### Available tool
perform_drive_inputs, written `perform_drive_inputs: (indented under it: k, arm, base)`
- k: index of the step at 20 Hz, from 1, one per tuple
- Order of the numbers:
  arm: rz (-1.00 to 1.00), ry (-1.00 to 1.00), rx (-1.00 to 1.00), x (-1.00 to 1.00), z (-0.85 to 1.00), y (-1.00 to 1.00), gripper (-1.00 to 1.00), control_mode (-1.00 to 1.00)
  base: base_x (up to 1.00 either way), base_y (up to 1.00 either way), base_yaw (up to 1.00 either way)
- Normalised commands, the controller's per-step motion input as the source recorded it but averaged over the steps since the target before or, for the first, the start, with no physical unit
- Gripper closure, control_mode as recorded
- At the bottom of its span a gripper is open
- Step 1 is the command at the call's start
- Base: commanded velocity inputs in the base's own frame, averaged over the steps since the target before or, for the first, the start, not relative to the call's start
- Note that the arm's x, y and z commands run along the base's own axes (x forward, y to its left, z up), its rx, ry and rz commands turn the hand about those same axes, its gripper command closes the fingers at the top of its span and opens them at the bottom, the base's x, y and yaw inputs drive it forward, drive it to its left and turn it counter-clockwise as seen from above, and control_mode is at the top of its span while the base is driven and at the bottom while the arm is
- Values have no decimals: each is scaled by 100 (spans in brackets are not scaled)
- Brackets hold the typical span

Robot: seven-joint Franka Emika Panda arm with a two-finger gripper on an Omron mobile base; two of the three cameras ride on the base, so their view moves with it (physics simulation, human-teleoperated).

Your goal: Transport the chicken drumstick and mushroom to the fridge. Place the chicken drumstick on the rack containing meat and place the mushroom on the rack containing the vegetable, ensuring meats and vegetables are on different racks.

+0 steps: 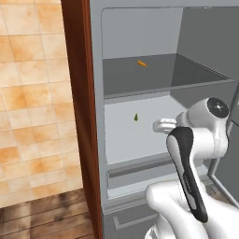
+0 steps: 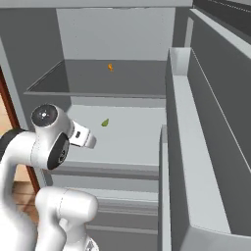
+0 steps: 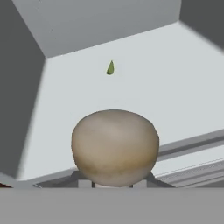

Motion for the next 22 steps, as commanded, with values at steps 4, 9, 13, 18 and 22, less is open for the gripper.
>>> perform_drive_inputs:
  k: [4,9,13,18,22]
  arm:
    - [0,5,0,61,-61,-25,100,-100]
    - [0,2,0,47,-54,-21,100,-100]
    - [0,1,0,46,-58,-6,100,-100]
    - [0,4,0,37,-51,-3,100,-100]
    - [0,1,0,25,-38,0,100,-100]
  base:
    - [0,0,0]
    - [0,0,0]
    - [0,0,0]
    - [0,0,0]
    - [0,0,0]
